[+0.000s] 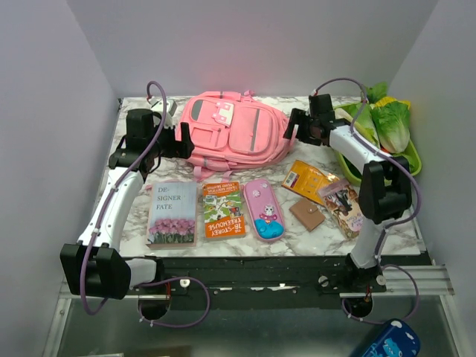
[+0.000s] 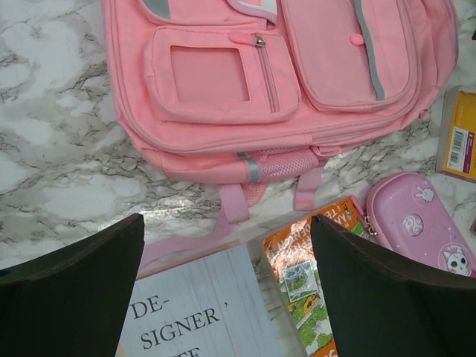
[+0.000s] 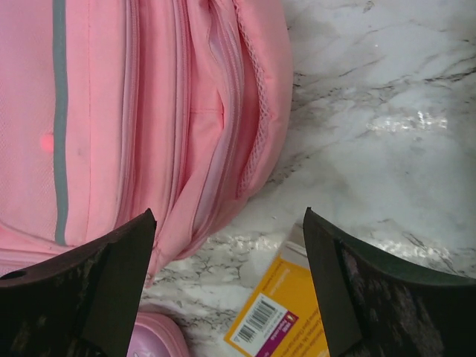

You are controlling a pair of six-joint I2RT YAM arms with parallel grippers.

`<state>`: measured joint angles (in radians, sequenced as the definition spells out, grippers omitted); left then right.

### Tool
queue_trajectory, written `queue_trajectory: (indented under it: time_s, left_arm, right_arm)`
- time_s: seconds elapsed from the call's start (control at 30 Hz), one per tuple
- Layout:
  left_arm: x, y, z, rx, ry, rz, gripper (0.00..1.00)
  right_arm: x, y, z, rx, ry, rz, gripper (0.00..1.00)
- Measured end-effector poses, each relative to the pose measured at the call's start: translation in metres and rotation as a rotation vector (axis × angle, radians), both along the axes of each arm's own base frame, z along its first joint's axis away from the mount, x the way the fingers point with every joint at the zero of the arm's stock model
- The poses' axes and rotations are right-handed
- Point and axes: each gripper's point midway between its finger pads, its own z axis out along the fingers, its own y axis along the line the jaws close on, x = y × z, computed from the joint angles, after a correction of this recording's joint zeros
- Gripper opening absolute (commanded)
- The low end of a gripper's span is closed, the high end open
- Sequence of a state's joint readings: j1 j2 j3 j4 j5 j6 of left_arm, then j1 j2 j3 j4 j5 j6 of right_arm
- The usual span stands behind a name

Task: Pack the student bag
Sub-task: Adjust the student bag at the center of the board.

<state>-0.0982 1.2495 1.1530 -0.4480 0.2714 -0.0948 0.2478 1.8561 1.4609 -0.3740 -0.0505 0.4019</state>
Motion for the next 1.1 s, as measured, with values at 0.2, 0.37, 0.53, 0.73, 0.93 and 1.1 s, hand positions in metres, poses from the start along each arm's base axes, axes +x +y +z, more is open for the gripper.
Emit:
queue_trajectory:
  time_s: [0.2,0.37,0.53,0.73,0.93,1.1]
  left_arm:
    - [-0.003,0.005,-0.006,0.012,0.022,0.013,0.99]
    - [-0.008,0.01,-0.021,0.036,0.06,0.027,0.99]
    - [-0.01,0.014,-0.026,0.05,0.077,0.045,0.99]
    - [-0.008,0.022,-0.028,0.074,0.08,0.087,0.99]
    - [-0.008,0.025,-0.043,0.09,0.116,0.102,0.99]
    - [-0.015,0.027,-0.059,0.1,0.153,0.105,0.99]
  right_arm:
    - [0.017,0.02,-0.029,0.024,0.05,0.029,0.81]
    - [0.017,0.037,-0.044,0.043,0.084,0.046,0.63]
    - [0.013,0.04,-0.053,0.053,0.11,0.033,0.38]
    - [0.008,0.041,-0.059,0.071,0.133,0.011,0.04]
    - [0.0,0.062,-0.053,0.092,0.148,0.03,0.01]
    - [-0.006,0.108,-0.011,0.139,0.122,0.087,0.01]
